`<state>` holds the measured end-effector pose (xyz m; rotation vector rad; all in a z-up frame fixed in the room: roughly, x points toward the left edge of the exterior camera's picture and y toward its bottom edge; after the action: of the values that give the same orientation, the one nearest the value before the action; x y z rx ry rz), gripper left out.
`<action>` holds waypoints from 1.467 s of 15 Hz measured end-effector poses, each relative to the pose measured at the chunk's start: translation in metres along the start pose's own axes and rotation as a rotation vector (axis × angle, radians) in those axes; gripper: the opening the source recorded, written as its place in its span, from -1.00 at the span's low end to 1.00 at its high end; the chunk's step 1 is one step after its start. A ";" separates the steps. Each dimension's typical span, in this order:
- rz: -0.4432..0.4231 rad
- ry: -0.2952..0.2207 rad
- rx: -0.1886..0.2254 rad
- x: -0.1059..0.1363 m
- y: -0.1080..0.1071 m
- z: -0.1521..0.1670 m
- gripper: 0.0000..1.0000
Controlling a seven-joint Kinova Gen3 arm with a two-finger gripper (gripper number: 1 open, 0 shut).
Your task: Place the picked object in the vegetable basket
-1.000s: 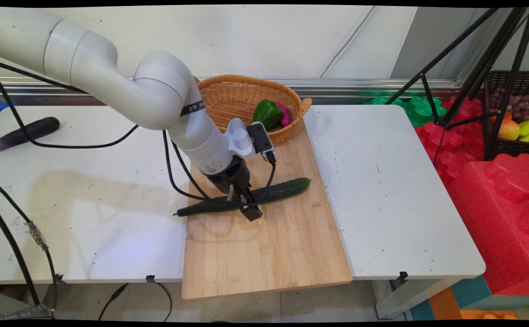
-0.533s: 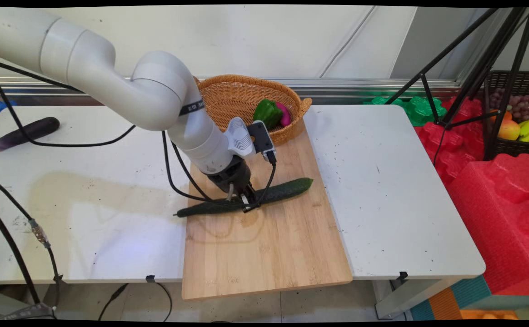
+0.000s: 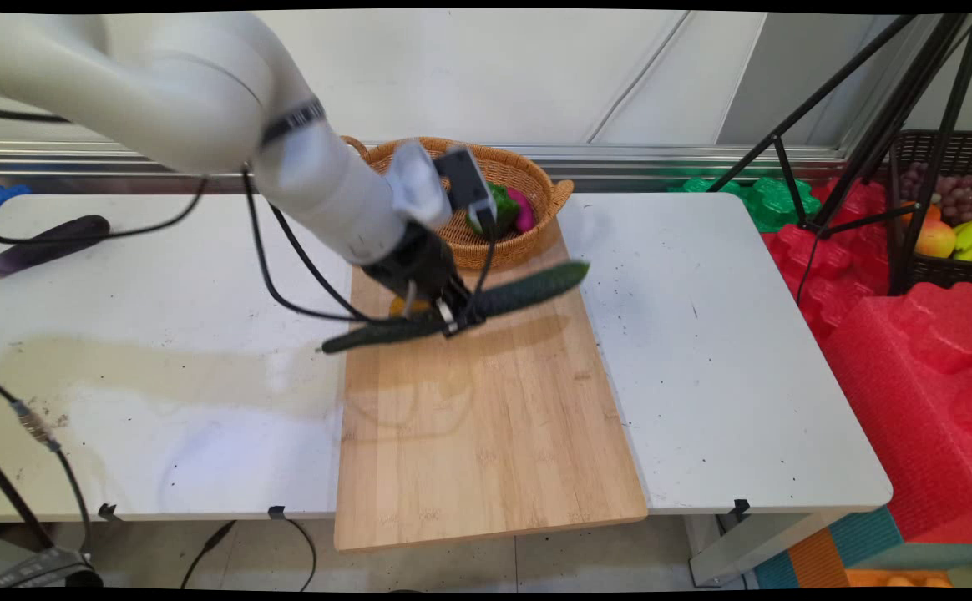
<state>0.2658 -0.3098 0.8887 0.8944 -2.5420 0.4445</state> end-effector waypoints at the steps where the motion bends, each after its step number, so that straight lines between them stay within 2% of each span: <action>1: -0.001 0.014 0.010 0.002 -0.002 -0.009 -1.00; 6: -0.001 0.113 0.120 0.024 -0.035 -0.068 -1.00; 10: 0.014 0.158 0.224 0.046 -0.075 -0.085 -1.00; 16: 0.014 0.174 0.311 0.070 -0.126 -0.072 -1.00; 18: 0.005 0.169 0.338 0.078 -0.151 -0.058 -1.00; 22: -0.015 0.146 0.358 0.083 -0.189 -0.031 -1.00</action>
<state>0.3382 -0.4801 0.9852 0.9618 -2.3595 0.9458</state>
